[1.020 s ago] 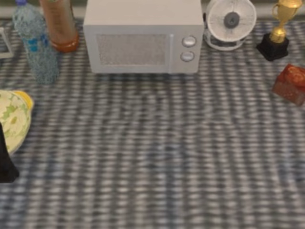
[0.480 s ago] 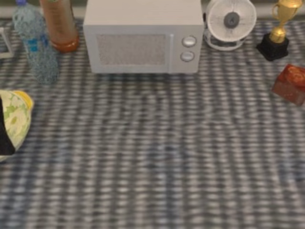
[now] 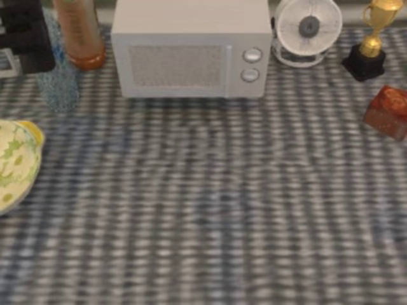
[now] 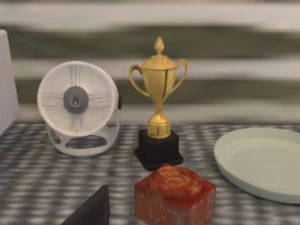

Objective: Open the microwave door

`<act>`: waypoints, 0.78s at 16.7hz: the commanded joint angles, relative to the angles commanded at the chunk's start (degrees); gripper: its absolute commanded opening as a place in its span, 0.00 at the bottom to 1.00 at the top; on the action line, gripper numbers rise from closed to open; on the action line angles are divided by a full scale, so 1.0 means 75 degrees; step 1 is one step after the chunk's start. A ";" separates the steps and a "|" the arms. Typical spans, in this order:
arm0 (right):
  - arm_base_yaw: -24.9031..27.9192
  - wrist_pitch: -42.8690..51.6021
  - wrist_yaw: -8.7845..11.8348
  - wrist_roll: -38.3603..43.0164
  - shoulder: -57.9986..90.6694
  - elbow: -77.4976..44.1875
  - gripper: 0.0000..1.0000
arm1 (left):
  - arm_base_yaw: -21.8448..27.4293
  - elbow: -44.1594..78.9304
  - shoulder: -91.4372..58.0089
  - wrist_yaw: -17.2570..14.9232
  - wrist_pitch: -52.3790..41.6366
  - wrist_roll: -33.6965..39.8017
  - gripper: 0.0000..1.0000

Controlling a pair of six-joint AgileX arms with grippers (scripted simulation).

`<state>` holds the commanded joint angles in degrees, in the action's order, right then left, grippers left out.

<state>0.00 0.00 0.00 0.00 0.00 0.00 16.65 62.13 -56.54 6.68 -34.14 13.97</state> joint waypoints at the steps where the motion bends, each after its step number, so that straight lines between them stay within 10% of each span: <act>1: 0.0000 0.0000 0.0000 0.0000 0.0000 0.0000 1.00 | 0.0216 0.0837 -0.0770 0.0103 -0.0459 0.0190 1.00; 13: 0.0000 0.0000 0.0000 0.0000 0.0000 0.0000 1.00 | 0.2537 1.0136 -0.9104 0.1297 -0.5294 0.2371 1.00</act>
<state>0.00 0.00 0.00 0.00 0.00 0.00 35.68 138.15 -124.82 16.41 -73.84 31.76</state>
